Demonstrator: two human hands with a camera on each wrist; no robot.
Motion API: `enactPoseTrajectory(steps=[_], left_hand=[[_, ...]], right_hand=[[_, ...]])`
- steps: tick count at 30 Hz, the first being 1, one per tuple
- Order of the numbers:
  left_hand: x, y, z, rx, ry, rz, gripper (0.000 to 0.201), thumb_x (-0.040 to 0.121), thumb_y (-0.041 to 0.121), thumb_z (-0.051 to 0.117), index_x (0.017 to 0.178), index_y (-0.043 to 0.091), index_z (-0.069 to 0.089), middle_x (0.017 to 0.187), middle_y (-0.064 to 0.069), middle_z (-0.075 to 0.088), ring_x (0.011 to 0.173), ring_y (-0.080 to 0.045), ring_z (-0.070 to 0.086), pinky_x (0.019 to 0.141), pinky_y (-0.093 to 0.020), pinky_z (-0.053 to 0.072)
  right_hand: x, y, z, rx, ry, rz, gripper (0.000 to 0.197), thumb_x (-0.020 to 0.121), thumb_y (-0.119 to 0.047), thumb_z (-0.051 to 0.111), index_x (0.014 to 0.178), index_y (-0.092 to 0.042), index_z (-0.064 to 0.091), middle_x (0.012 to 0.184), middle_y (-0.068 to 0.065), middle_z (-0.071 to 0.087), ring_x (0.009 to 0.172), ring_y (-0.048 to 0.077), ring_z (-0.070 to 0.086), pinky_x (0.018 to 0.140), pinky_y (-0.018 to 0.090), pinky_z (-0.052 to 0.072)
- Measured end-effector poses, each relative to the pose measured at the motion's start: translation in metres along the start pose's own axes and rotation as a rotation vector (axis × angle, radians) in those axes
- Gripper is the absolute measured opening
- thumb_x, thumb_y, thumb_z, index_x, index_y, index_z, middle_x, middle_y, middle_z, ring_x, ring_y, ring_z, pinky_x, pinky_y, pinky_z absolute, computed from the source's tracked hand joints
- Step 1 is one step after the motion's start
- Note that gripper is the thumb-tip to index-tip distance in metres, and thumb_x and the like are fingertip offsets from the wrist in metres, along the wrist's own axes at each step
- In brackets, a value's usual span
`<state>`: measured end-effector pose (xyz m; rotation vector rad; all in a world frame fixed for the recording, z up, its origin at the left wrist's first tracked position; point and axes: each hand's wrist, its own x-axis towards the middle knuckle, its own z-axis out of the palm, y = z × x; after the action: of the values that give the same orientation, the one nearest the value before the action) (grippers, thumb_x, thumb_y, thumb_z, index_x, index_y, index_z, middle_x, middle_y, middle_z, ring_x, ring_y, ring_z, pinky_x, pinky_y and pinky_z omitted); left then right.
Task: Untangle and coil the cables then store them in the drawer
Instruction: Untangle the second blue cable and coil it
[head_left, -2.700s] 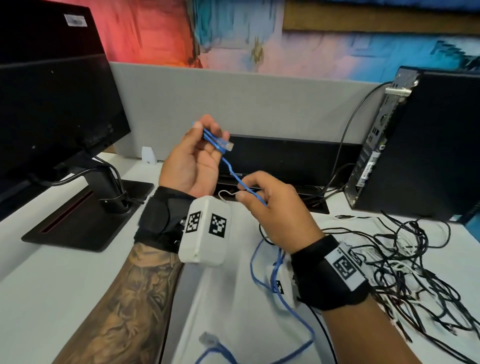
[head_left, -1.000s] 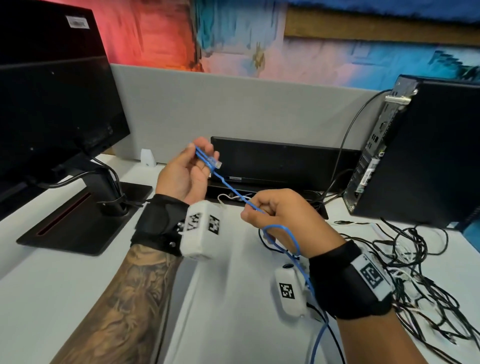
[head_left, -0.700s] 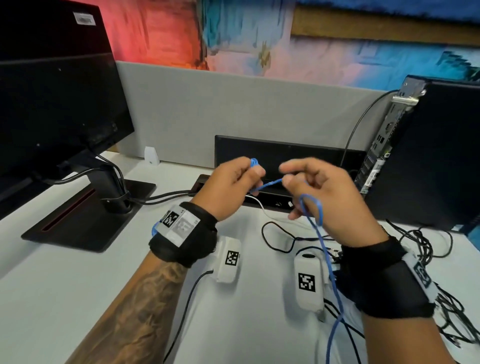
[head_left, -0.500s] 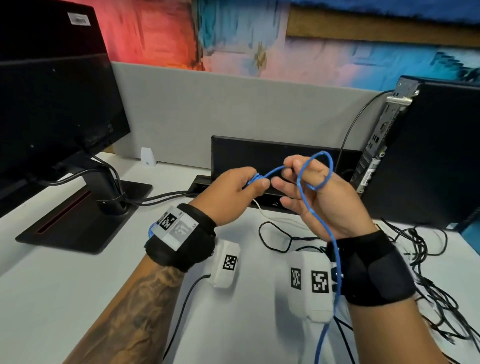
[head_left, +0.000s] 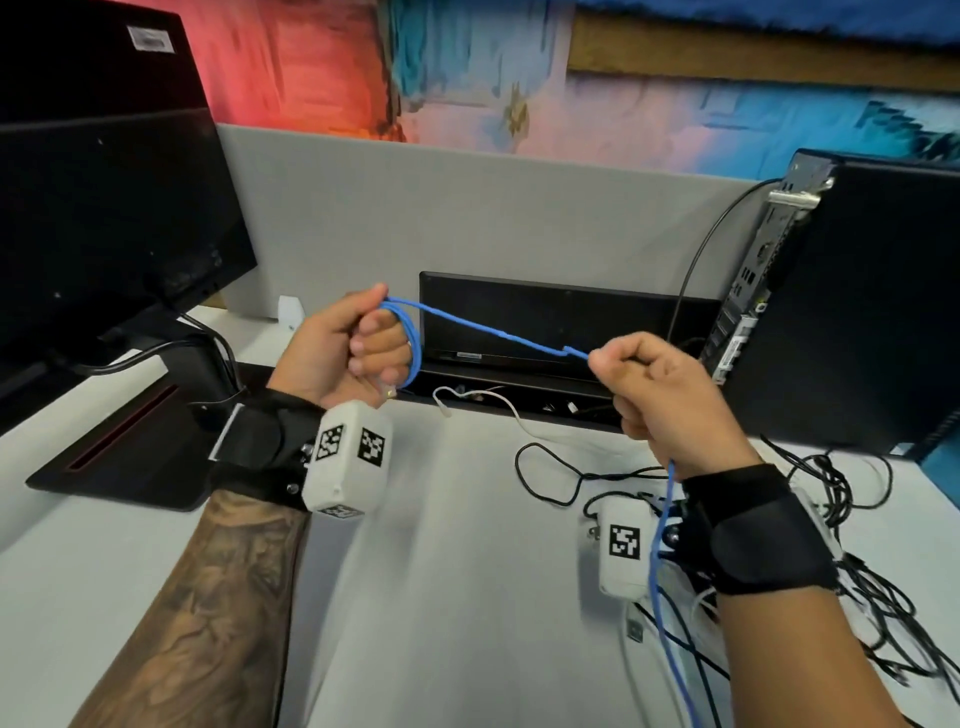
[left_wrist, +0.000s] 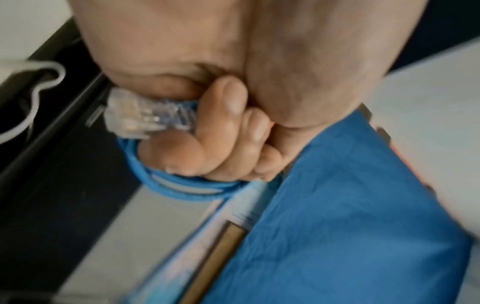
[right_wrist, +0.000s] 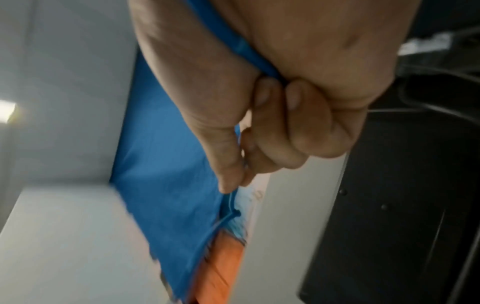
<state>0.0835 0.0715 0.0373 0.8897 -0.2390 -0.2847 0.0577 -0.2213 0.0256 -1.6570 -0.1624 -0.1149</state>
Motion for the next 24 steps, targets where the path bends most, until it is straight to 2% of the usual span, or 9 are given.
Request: enactPoseTrajectory(steps=[2, 4, 6, 9, 11, 15, 18, 21, 24], left_hand=[[0.000, 0.003, -0.002, -0.173, -0.051, 0.013, 0.040, 0.094, 0.031, 0.045, 0.055, 0.019, 0.047, 0.044, 0.008, 0.030, 0.043, -0.008, 0.016, 0.047, -0.020, 0.042], [0.001, 0.002, -0.003, -0.342, -0.068, 0.033, 0.032, 0.093, 0.025, 0.045, 0.063, 0.016, 0.049, 0.049, 0.006, 0.035, 0.047, -0.007, 0.018, 0.051, -0.023, 0.046], [0.003, 0.000, -0.001, -0.503, -0.034, 0.079, 0.021, 0.088, 0.016, 0.043, 0.070, 0.010, 0.051, 0.058, 0.002, 0.037, 0.051, -0.009, 0.024, 0.056, -0.027, 0.046], [0.012, -0.006, -0.001, -0.598, 0.105, 0.187, 0.017, 0.088, 0.008, 0.039, 0.083, 0.003, 0.055, 0.069, -0.002, 0.044, 0.056, -0.013, 0.040, 0.072, -0.033, 0.048], [0.021, -0.012, -0.001, -0.540, 0.197, 0.248, 0.022, 0.097, 0.008, 0.035, 0.092, 0.002, 0.056, 0.072, -0.003, 0.052, 0.059, -0.013, 0.052, 0.084, -0.038, 0.048], [0.030, -0.030, 0.001, -0.118, 0.337, 0.402, 0.026, 0.106, 0.011, 0.036, 0.096, 0.004, 0.060, 0.075, -0.002, 0.065, 0.069, -0.013, 0.063, 0.085, -0.034, 0.051], [0.027, -0.046, 0.012, 0.544, 0.333, 0.481, 0.021, 0.103, 0.011, 0.047, 0.100, 0.007, 0.067, 0.083, -0.004, 0.069, 0.077, -0.017, 0.066, 0.083, -0.033, 0.054], [0.018, -0.052, 0.031, 0.945, 0.195, 0.366, 0.023, 0.103, 0.013, 0.048, 0.100, 0.003, 0.069, 0.079, -0.004, 0.068, 0.070, -0.011, 0.065, 0.075, -0.023, 0.053], [0.010, -0.058, 0.054, 1.012, 0.021, 0.135, 0.040, 0.106, 0.024, 0.040, 0.093, 0.000, 0.068, 0.074, -0.007, 0.063, 0.062, -0.013, 0.058, 0.065, -0.022, 0.048]], right_hand=[[0.000, 0.005, 0.009, -0.255, 0.040, -0.025, 0.021, 0.098, -0.030, 0.064, 0.080, -0.019, 0.067, 0.051, -0.014, 0.050, 0.047, 0.001, 0.043, 0.053, 0.021, 0.034], [0.000, 0.009, 0.014, -0.428, 0.071, -0.034, 0.030, 0.100, -0.034, 0.060, 0.080, -0.015, 0.071, 0.068, -0.004, 0.066, 0.065, 0.003, 0.055, 0.064, 0.025, 0.042], [0.000, 0.009, 0.015, -0.514, 0.079, -0.006, 0.036, 0.102, -0.035, 0.056, 0.076, -0.014, 0.071, 0.074, 0.008, 0.064, 0.071, 0.013, 0.054, 0.067, 0.027, 0.043], [-0.003, 0.011, 0.019, -0.604, -0.004, 0.050, 0.043, 0.103, -0.041, 0.053, 0.071, -0.017, 0.069, 0.062, -0.003, 0.054, 0.060, 0.012, 0.047, 0.062, 0.028, 0.039], [-0.006, 0.012, 0.024, -0.651, -0.096, 0.060, 0.046, 0.102, -0.046, 0.053, 0.069, -0.018, 0.070, 0.062, -0.001, 0.053, 0.058, 0.012, 0.046, 0.063, 0.030, 0.041], [-0.019, -0.009, 0.036, -0.668, -0.311, -0.030, 0.044, 0.100, -0.047, 0.057, 0.068, -0.020, 0.072, 0.053, -0.007, 0.054, 0.052, 0.002, 0.046, 0.054, 0.016, 0.038], [-0.026, -0.027, 0.038, -0.555, -0.339, -0.159, 0.031, 0.096, -0.041, 0.065, 0.077, -0.020, 0.076, 0.066, 0.007, 0.060, 0.061, 0.008, 0.048, 0.061, 0.032, 0.045], [-0.025, -0.034, 0.027, -0.397, -0.203, -0.294, 0.015, 0.097, -0.023, 0.068, 0.086, -0.016, 0.075, 0.071, 0.007, 0.063, 0.062, 0.007, 0.046, 0.062, 0.024, 0.040], [-0.020, -0.031, 0.020, -0.421, -0.013, -0.420, 0.016, 0.100, -0.019, 0.062, 0.090, -0.017, 0.074, 0.079, -0.001, 0.068, 0.071, 0.009, 0.058, 0.067, 0.019, 0.045]])
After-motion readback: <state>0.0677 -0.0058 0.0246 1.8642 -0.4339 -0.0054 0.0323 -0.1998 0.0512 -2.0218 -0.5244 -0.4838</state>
